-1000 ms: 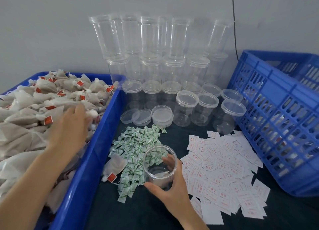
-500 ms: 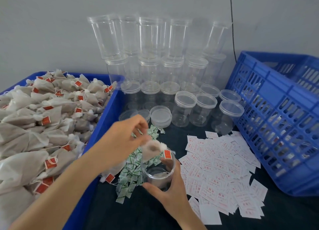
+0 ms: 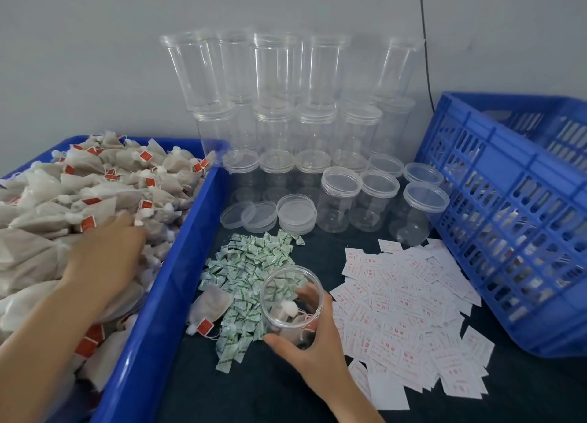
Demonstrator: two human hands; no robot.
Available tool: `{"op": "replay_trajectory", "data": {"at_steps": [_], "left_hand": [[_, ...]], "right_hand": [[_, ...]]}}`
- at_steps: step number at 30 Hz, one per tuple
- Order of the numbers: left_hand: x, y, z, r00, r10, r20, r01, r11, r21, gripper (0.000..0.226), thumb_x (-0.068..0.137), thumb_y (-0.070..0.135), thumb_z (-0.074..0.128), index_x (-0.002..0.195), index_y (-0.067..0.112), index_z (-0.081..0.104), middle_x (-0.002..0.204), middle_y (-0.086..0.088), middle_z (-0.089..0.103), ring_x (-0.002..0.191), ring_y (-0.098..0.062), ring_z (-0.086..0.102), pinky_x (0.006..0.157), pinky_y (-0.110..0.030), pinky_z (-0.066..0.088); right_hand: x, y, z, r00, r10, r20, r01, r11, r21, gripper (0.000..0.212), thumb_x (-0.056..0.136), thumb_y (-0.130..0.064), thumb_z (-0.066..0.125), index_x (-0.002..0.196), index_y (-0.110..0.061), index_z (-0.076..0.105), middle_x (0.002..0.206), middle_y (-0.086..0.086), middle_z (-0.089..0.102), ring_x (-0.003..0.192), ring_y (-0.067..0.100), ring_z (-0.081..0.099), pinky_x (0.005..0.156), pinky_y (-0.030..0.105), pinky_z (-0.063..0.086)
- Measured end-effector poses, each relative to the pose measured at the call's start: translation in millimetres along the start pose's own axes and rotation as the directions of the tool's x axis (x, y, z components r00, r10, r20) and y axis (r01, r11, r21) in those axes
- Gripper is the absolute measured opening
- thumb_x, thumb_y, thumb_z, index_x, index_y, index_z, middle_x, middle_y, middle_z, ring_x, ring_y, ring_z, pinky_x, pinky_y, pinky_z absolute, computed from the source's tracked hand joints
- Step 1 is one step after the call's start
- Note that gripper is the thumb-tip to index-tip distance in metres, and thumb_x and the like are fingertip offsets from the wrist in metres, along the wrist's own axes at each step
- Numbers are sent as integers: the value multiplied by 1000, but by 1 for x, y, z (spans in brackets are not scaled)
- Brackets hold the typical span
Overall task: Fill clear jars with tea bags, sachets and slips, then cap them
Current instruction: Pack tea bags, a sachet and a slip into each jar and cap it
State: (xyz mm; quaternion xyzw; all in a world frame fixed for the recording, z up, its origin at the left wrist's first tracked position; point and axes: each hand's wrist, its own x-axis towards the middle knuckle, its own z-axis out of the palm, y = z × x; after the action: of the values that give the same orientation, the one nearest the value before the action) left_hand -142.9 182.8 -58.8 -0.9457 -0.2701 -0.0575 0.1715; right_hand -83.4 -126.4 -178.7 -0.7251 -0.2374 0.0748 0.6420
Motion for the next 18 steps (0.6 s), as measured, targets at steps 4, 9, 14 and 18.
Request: {"op": "replay_trajectory", "data": {"at_steps": [4,9,14,18], "left_hand": [[10,-7,4,999,-29,29,35,978,-204,29,75,20,78,65,23,52,89,0,47,87,-24,49,68,-38,44],[8,-17,12,994,-113,1,112,984,-139,44,71,9,80,111,1,61,119,-20,51,109,-38,47,83,-49,48],[4,-14,1,997,-71,-37,70,997,-44,34,64,8,84,93,6,64,101,-18,59,98,-37,51,78,-50,46],[-4,-4,-11,953,-84,-291,-29,932,-362,26,75,4,77,84,8,53,98,-20,57,97,-42,52,82,-57,44]], "right_hand": [[0,0,0,1000,1,-4,-1,1000,2,88,60,-60,89,132,-58,38,132,-25,53,126,-1,52,90,5,45],[1,2,1,1000,-5,-9,5,1000,-10,90,60,-63,88,134,-57,37,133,-24,53,128,1,51,95,7,43],[0,3,1,1000,-9,-9,9,1000,-6,89,60,-61,89,133,-57,37,133,-23,53,127,0,52,92,6,44],[0,3,1,1000,-14,-12,14,1000,-18,90,61,-61,88,135,-56,37,133,-23,53,127,1,52,93,6,43]]}}
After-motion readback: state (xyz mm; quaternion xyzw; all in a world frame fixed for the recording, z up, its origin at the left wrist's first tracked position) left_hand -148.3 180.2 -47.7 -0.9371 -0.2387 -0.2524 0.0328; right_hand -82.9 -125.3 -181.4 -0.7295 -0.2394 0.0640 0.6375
